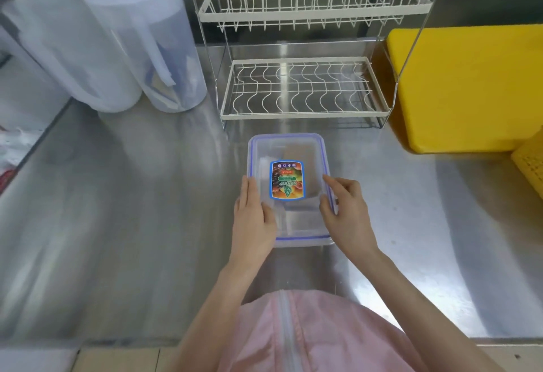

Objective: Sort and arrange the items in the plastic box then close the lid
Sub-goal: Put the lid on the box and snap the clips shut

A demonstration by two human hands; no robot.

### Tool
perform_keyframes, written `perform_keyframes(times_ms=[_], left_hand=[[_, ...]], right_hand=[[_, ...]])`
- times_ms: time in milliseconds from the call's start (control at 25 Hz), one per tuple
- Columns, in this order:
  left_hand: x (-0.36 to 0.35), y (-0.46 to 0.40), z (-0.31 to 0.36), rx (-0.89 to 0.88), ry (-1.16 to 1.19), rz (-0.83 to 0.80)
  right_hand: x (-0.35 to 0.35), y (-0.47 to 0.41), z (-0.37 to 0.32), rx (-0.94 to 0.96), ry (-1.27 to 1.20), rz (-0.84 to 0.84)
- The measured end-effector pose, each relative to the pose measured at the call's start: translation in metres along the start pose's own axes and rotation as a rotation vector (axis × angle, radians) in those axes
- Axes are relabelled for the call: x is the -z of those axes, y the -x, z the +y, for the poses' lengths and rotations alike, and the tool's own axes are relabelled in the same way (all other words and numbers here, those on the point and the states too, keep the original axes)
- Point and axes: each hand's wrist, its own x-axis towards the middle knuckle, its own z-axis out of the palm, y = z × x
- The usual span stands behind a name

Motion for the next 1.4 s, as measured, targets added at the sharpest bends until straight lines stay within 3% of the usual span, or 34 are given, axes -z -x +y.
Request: perform_keyframes(times_ms=[400,920,1160,1400], left_hand=[[0.000,-0.008,-0.015,-0.036,-0.007,-0.056],[-0.002,-0.021,-0.017,0.017,0.015,0.007],[0.006,-0.026,-0.011,0.377,0.479,-0.041],[0.009,-0.026,-0.009,0.403,0.576,-0.044]], right_hand=[[-0.008,0.000,0.006,-0.030,0.029,-0.004],[-0.008,-0.008,0.009,-0.064,0.182,-0.017],[-0.006,-0.010,0.013,-0.395,-0.184,-0.174],[-0.005,-0.017,0.019,-0.341,-0.160,0.001]])
